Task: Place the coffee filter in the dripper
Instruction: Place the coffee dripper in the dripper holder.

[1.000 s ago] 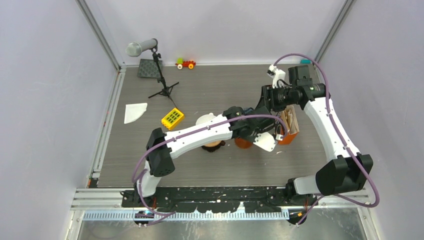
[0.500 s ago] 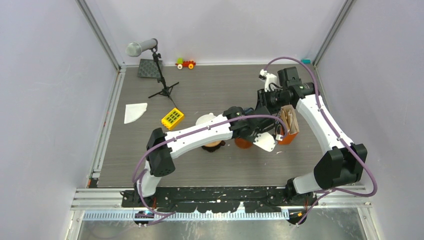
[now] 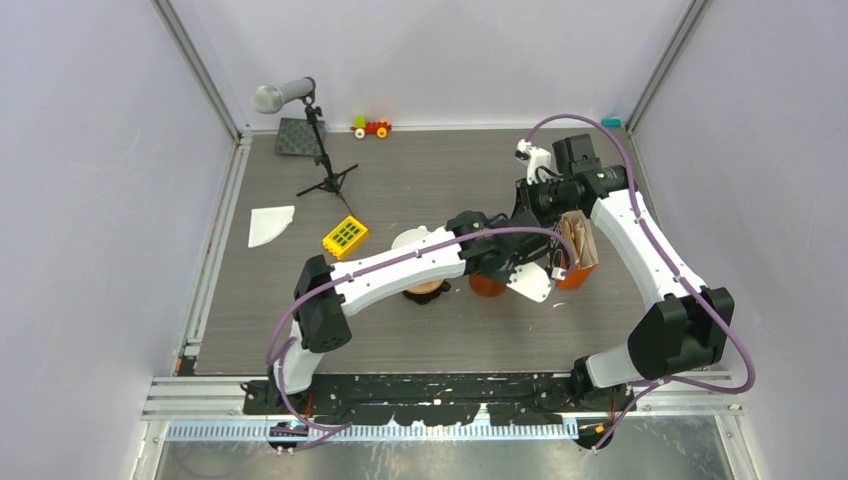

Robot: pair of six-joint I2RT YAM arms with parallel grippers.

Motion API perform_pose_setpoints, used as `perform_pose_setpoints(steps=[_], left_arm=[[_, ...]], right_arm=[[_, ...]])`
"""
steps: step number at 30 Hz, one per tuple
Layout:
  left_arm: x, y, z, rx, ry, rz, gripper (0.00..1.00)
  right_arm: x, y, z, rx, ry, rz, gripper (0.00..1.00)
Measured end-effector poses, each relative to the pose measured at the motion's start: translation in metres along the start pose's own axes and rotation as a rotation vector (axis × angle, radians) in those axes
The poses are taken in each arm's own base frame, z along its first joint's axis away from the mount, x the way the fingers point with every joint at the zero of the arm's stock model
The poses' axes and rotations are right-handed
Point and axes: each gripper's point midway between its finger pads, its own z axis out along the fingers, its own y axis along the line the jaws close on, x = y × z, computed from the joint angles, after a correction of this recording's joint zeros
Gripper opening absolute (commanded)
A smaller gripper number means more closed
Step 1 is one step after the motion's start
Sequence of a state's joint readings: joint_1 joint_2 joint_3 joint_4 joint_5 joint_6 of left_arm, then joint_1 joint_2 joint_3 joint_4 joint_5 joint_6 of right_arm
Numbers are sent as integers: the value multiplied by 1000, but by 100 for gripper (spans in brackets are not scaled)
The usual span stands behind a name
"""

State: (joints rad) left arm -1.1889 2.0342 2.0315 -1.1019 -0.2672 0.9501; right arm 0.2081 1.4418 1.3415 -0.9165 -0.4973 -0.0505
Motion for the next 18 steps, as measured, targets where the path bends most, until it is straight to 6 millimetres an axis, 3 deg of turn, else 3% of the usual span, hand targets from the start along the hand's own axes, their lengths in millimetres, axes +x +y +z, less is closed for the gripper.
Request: perform_pose_setpoints(steps=[18], left_arm=[[-1,-1,3,30,-23,-10,0]], right_arm=[[0,0,4,12,-47,-15,1]])
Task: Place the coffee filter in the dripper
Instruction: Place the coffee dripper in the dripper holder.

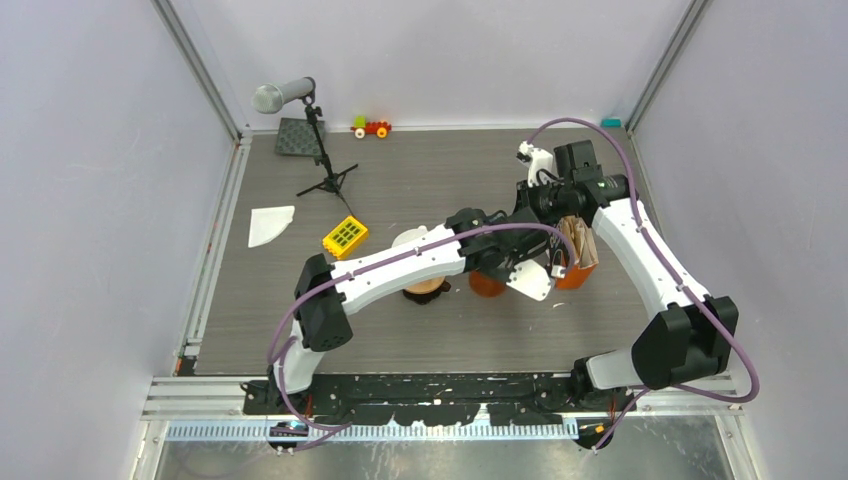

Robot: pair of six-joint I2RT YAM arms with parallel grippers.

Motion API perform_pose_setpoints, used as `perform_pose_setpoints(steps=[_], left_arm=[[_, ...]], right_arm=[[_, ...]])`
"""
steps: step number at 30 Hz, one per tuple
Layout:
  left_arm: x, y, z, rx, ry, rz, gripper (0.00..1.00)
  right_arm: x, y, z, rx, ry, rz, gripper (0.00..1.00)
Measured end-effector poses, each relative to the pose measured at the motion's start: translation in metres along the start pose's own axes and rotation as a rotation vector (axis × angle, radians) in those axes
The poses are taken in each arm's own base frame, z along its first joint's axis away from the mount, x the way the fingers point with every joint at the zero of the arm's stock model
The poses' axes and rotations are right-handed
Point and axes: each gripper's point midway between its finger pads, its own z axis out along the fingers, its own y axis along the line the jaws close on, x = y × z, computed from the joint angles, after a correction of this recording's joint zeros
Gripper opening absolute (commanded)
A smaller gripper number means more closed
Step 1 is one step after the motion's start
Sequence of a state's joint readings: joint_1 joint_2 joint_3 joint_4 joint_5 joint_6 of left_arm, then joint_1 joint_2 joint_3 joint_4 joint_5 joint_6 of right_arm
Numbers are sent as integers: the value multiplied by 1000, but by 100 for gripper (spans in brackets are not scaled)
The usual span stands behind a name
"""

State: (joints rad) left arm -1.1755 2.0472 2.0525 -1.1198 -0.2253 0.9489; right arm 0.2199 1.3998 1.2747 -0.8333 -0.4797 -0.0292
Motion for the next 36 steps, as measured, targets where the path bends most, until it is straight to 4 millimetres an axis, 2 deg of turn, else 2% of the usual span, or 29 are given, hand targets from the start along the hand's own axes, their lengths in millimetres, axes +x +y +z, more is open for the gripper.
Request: perform_pose_setpoints(steps=[21,27,36], left_arm=[[0,-3,7,-5,-1,-5,0],[0,-2,6,-7,-2,-6,12],[-2,-5,9,12,-15,-24,33]], right_arm=[[0,-3,7,10,-34,-28,1],[0,-2,5,15,-20,-33,11],[-2,-8,1,66,22,-41,37]])
